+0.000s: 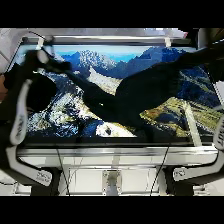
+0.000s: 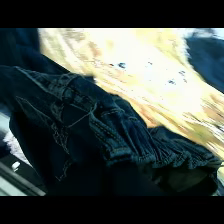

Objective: Fold the clothes and pants, and hang the long-sleeved shirts on hangers.

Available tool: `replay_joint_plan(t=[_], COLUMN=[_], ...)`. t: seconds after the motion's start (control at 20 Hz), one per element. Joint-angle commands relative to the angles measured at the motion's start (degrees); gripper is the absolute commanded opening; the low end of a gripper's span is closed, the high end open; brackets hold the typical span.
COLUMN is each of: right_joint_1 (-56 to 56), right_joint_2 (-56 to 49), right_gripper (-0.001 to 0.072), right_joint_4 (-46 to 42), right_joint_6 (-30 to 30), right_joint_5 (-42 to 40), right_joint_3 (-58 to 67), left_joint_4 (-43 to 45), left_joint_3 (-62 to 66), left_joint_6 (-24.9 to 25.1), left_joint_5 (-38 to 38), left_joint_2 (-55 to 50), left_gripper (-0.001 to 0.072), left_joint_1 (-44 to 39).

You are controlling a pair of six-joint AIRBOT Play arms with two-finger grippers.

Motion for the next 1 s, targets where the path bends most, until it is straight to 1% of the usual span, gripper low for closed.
replay_joint_plan(t=[0.0, 0.15, 0.25, 0.35, 0.45, 0.55, 0.65, 0.75, 0.8, 0.9, 0.95], right_joint_1=[-5.5, -10.4, -12.8, -15.4, -16.8, -16.0, -15.2, -15.0, -15.0, -14.9, -14.8], right_joint_2=[10.6, 17.3, 19.1, 18.5, 16.9, 14.0, 9.9, 5.1, 2.5, -0.9, -1.8], right_gripper=[0.0052, 0.0052, 0.0052, 0.0052, 0.0052, 0.0051, 0.0051, 0.0050, 0.0050, 0.0051, 0.0051], right_joint_4=[-7.8, -9.9, -12.3, -15.3, -14.3, -13.8, -13.8, -11.0, -8.7, -4.4, -2.3], right_joint_6=[2.8, 2.8, 2.8, 3.2, 5.0, 5.0, 5.6, 9.3, 11.5, 15.6, 16.5], right_joint_5=[3.0, 3.2, 3.0, 1.2, -2.2, -6.3, -14.6, -24.8, -30.1, -41.0, -45.9], right_joint_3=[0.0, -0.1, -2.1, -6.4, -13.7, -21.7, -27.7, -30.1, -30.1, -30.1, -30.1], left_joint_4=[6.1, 6.1, 6.1, 6.1, 5.6, 5.4, 5.4, 5.4, 5.4, 5.4, 5.4], left_joint_3=[0.0, 0.0, -0.1, -0.6, -1.4, -1.5, -1.5, -1.5, -1.5, -1.5, -1.5], left_joint_6=[-0.1, 0.0, 0.0, 0.0, -0.2, -0.9, -4.0, -6.7, -7.2, -9.4, -10.2], left_joint_5=[-6.0, -6.1, -6.5, -6.8, -6.9, -6.0, -2.3, 1.7, 3.3, 5.6, 6.6], left_joint_2=[12.8, 19.1, 19.7, 17.7, 13.8, 9.1, 5.2, 2.4, 1.3, -0.4, -1.1], left_gripper=[0.0013, 0.0014, 0.0013, 0.0014, 0.0013, 0.0014, 0.0014, 0.0014, 0.0014, 0.0013, 0.0014], left_joint_1=[4.6, 6.7, 7.3, 7.5, 7.2, 6.4, 5.7, 5.2, 5.1, 5.1, 5.1])
